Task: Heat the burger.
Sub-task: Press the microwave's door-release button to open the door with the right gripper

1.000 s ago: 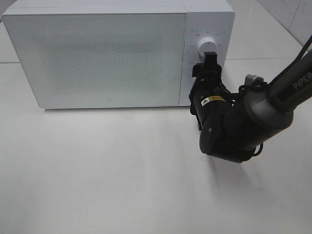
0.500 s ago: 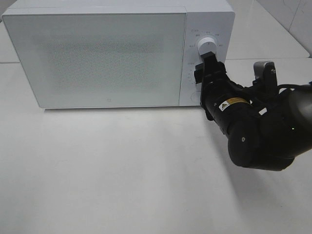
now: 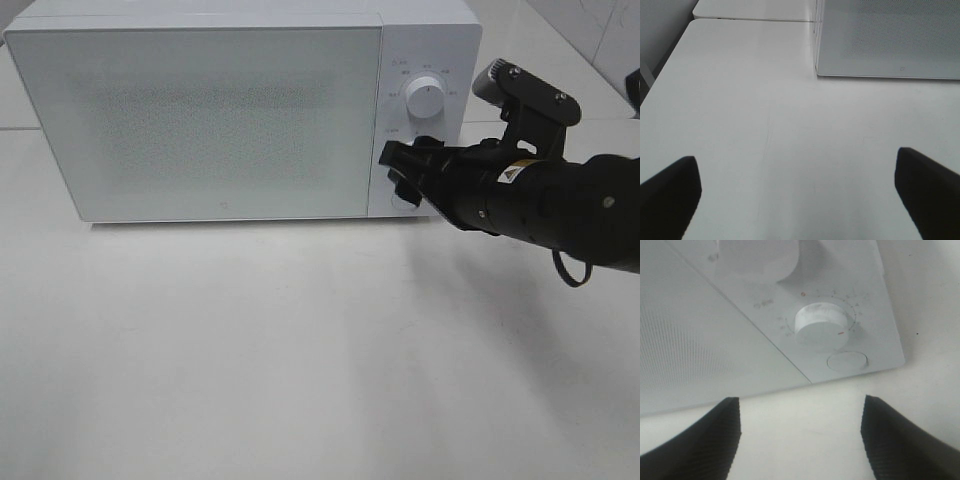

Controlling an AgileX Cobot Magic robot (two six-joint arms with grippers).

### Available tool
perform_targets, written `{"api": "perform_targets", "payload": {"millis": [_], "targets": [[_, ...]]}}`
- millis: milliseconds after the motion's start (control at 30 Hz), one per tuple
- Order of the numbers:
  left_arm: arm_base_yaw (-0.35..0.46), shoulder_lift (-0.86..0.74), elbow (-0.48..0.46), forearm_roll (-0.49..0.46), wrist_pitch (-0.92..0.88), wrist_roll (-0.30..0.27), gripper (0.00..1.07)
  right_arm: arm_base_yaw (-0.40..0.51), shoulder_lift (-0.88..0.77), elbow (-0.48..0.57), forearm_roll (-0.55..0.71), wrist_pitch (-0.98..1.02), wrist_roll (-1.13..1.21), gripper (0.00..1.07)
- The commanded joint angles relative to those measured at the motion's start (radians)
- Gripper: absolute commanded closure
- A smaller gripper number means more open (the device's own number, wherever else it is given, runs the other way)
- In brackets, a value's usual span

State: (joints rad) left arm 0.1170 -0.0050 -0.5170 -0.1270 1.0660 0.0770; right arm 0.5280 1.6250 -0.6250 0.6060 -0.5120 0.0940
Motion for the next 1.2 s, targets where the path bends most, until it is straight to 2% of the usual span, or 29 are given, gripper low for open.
{"api": "perform_targets", "payload": {"millis": [33,167,300,367,400,467,500,667,800,900,967,1067,1200], "targets": [[0.003,-0.025,0.001,-0.004,0.003,-0.005,0.09,-0.043,-0.077,0.0,-0.044,0.203,-0.186,0.38],[0.003,-0.025,0.001,-0.004,0.003,-0.005,0.09,-0.071,-0.122,0.0,-0.098,0.331,-0.226,0.38],[0.003,-0.025,0.001,-0.004,0.003,-0.005,0.09,-0.115,-0.191,0.0,-0.227,0.532,-0.232,0.38],[0.003,-0.025,0.001,-0.004,0.003,-0.005,0.09,-0.123,-0.203,-0.003,-0.247,0.574,-0.235,0.38],[0.003,-0.025,0.001,-0.004,0.003,-0.005,0.09,-0.133,-0.229,-0.02,-0.301,0.675,-0.233,0.38],[0.003,-0.025,0.001,-0.004,0.003,-0.005,0.09,-0.133,-0.242,-0.03,-0.323,0.715,-0.232,0.38],[0.003,-0.025,0.001,-0.004,0.003,-0.005,0.09,-0.133,-0.268,-0.059,-0.373,0.811,-0.232,0.38],[0.003,-0.025,0.001,-0.004,0.003,-0.005,0.09,-0.133,-0.33,-0.118,-0.445,0.998,-0.232,0.38],[0.003,-0.025,0.001,-0.004,0.003,-0.005,0.09,-0.133,-0.417,-0.14,-0.469,1.13,-0.232,0.38],[0.003,-0.025,0.001,-0.004,0.003,-0.005,0.09,-0.133,-0.434,-0.14,-0.47,1.145,-0.232,0.38],[0.003,-0.025,0.001,-0.004,0.003,-0.005,0.09,-0.133,-0.526,-0.14,-0.47,1.22,-0.232,0.38],[0.003,-0.025,0.001,-0.004,0.003,-0.005,0.09,-0.133,-0.552,-0.14,-0.47,1.237,-0.232,0.38],[0.003,-0.025,0.001,-0.004,0.003,-0.005,0.09,-0.133,-0.673,-0.14,-0.47,1.313,-0.232,0.38]]}}
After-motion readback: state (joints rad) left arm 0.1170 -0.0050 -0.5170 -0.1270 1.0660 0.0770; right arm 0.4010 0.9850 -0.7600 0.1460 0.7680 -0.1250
